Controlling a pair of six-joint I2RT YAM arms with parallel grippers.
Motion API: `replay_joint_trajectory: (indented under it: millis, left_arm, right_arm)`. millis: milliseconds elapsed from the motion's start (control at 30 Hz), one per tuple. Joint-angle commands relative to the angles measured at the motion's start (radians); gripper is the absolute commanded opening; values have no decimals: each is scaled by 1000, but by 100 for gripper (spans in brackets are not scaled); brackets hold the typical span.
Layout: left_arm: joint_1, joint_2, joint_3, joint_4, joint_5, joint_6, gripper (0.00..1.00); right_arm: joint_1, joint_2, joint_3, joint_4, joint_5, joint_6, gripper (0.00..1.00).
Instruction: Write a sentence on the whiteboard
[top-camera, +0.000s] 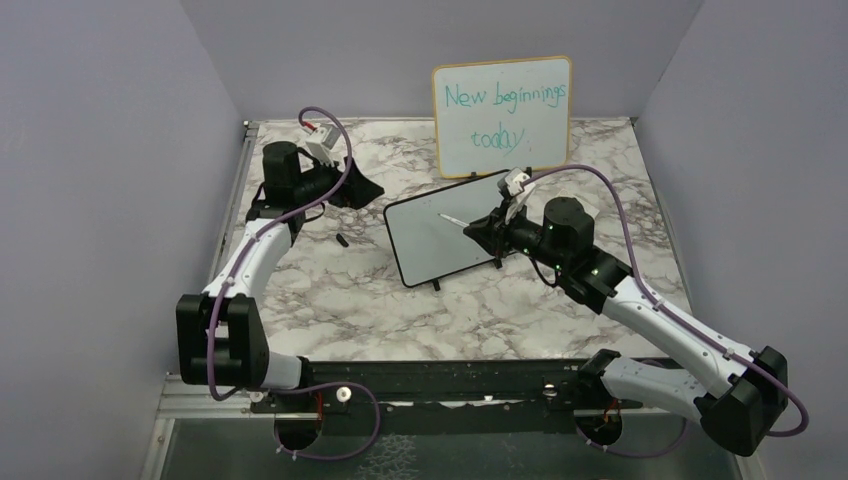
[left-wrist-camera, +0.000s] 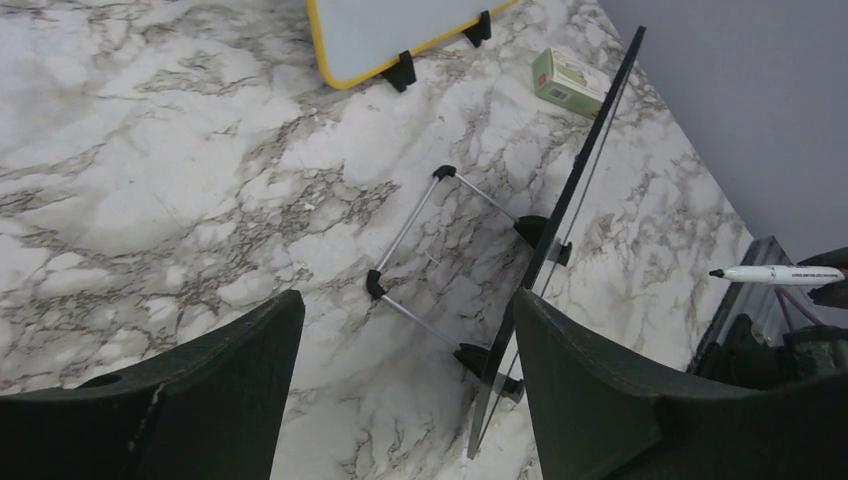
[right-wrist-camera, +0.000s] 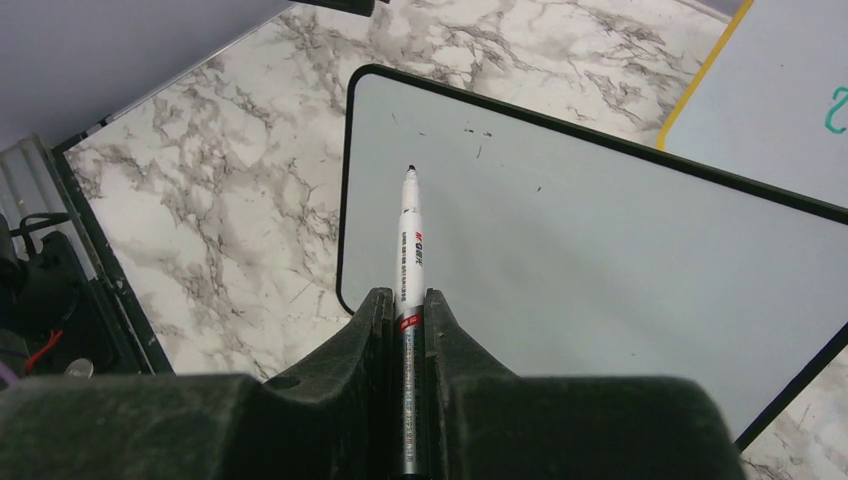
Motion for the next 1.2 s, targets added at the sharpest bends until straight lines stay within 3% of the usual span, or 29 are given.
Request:
replay_joint_trajectory:
  millis: [0, 467, 1167]
  left_arm:
    - [4, 80, 77, 53, 223, -14, 74]
    - [-54, 166, 37, 138, 349, -46, 58]
    - [-79, 142, -18, 138, 398, -17, 18]
  right_arm:
    - [10, -2, 29, 9, 23, -17, 1]
    - [17, -5, 18, 14, 29, -23, 0]
    - [28, -1, 28, -4, 46, -28, 1]
